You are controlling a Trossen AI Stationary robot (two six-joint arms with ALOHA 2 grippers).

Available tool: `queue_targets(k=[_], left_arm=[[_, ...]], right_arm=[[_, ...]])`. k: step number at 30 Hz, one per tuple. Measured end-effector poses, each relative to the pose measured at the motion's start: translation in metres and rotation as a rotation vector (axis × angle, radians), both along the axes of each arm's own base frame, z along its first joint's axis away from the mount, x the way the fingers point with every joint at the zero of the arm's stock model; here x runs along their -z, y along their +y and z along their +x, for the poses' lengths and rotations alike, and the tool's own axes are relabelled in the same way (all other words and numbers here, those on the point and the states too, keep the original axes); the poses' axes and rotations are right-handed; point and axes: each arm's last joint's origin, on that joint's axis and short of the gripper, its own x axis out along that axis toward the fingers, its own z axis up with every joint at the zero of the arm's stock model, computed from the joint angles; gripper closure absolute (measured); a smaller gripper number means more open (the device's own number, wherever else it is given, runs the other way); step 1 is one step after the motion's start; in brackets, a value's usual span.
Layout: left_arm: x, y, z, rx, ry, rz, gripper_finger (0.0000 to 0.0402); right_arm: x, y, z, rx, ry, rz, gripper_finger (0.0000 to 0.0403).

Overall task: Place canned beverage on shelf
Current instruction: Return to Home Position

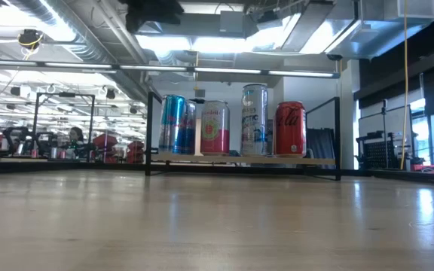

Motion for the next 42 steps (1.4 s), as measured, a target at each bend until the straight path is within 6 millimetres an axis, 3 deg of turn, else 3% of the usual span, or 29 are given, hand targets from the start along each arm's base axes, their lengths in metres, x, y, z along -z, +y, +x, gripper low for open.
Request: queue_targets(k=[5, 11, 17, 26, 31, 35, 42], left_arm=[[0.006, -0.003, -0.017, 0.003, -0.109, 0.008, 0.0356], [0.019, -0.006, -0.047, -0.060, -0.166, 0.051, 0.0399], [0.031, -0.005, -0.065, -0.070, -0.161, 0.069, 0.0384], [0.050, -0.003, -0.064, -0.051, -0.079, 0.270, 0.0374], [0.073, -0.004, -0.073, -0.044, -0.176, 0.221, 0.0375], [0.099, -0.005, -0.088, -0.052, -0.277, 0.180, 0.0379], [0.130, -0.009, -0.115, -0.029, -0.449, 0.203, 0.0382]], right_arm=[[0.012, 0.003, -0.009, 0.000, -0.093, 0.020, 0.0400], [0.063, 0.004, -0.016, 0.061, -0.170, 0.097, 0.0396], [0.125, 0.007, -0.028, 0.093, -0.237, 0.142, 0.0400], [0.211, 0.010, -0.023, 0.036, -0.121, 0.232, 0.0401], [0.253, 0.010, -0.024, 0.041, -0.246, 0.275, 0.0401], [0.275, 0.012, -0.030, 0.043, -0.356, 0.312, 0.0401], [0.282, 0.015, -0.045, 0.008, -0.551, 0.280, 0.0401]])
